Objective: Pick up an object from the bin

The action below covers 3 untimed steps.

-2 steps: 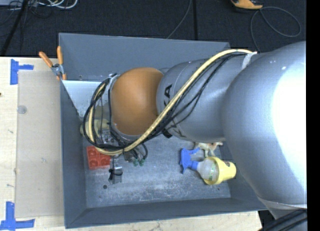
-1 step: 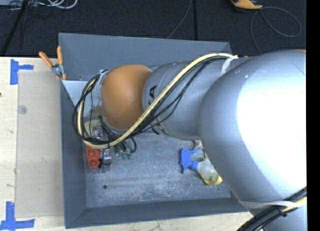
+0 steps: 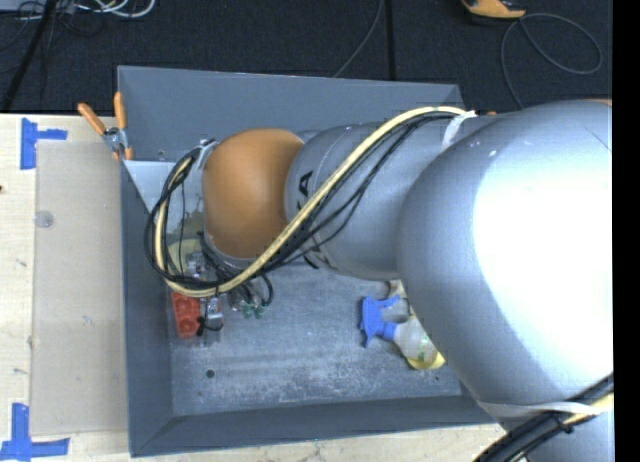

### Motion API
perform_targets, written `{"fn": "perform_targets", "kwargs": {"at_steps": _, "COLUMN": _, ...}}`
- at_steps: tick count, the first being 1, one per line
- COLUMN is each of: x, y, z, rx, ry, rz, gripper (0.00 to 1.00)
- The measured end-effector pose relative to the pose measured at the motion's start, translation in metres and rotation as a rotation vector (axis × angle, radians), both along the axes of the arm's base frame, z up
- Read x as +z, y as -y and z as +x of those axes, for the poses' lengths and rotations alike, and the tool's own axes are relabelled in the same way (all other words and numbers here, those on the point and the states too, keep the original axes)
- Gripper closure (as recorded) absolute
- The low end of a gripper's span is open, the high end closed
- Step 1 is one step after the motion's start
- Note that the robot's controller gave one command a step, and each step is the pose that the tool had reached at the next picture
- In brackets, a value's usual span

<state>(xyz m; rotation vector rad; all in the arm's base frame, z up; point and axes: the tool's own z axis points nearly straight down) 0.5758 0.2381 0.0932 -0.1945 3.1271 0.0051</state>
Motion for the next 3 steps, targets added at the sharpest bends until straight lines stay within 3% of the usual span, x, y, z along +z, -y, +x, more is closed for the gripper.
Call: {"fn": "perform_targets", "kwargs": {"at_steps": 3, "x": -0.0213, "y": -0.0040, "z": 0.0006, "rx": 0.030, "ry": 0.002, "rz": 0.001, "gripper": 1.00}}
